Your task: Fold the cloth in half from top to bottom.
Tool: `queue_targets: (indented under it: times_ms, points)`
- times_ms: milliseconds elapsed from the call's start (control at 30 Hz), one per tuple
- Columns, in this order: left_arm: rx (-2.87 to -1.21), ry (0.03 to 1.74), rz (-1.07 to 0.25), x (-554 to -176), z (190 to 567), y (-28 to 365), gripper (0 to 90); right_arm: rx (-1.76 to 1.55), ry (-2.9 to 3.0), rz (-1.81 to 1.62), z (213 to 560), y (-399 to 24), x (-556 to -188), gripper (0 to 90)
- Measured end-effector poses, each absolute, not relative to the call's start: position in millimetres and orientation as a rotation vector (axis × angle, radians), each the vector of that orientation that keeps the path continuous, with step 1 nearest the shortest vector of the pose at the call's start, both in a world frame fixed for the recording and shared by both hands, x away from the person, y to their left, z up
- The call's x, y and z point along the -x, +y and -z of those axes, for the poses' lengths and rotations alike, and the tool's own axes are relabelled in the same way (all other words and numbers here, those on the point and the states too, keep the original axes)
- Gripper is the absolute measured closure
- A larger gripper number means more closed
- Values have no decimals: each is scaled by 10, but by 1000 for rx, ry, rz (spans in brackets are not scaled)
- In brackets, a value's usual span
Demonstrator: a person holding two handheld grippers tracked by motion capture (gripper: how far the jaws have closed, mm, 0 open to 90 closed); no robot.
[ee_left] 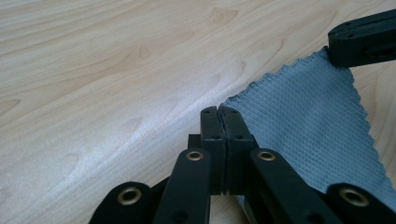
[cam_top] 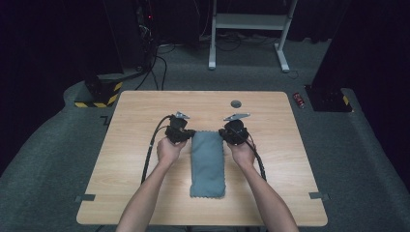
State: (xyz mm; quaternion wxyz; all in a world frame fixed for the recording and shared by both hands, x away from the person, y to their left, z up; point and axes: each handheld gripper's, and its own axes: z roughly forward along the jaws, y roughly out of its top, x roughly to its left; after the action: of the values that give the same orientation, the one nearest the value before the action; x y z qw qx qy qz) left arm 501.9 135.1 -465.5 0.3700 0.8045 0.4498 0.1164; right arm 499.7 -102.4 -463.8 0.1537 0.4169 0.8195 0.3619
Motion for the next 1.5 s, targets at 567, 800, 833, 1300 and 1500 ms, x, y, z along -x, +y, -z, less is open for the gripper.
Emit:
queue_targets:
  times_ms: [567, 800, 833, 1300, 1500]
  points:
    - [-2070, 1110, -347, -5053, 4488, 1280, 892, -1188, 2302, -1075, 4476, -1095, -5069, 880]
    - [-2133, 1086, -329, -4991, 4625, 1241, 892, -1198, 2335, -1064, 4650, -1117, -5017, 881]
    - [-2140, 1082, -325, -4983, 4637, 1239, 892, -1198, 2337, -1065, 4665, -1121, -5008, 881]
    - [-2119, 1089, -259, -4796, 4862, 1275, 891, -1150, 2405, -1042, 4825, -1147, -4838, 880]
    - [-2127, 1077, -259, -4734, 4915, 1271, 891, -1149, 2421, -1044, 4868, -1161, -4781, 880]
